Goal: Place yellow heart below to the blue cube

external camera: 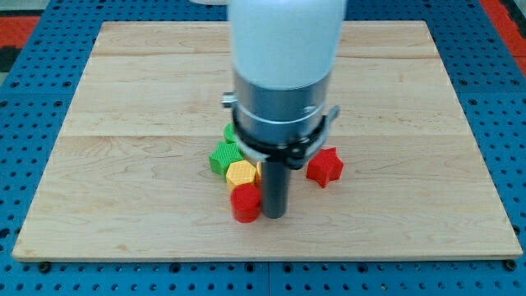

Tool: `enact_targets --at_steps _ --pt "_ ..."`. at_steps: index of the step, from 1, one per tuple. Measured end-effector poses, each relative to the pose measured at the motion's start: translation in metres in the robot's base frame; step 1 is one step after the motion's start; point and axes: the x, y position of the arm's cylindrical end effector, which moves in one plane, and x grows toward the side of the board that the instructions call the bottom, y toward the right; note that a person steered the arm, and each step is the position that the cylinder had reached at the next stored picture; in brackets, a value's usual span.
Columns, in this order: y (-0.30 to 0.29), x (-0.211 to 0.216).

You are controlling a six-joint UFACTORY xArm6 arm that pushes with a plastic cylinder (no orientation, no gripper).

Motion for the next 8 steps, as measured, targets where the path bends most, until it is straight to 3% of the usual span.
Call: enact_targets --at_steps 2,5,8 --pt "0.014 -0.063" --pt "0.074 -0.104" --pt "0.032 -0.194"
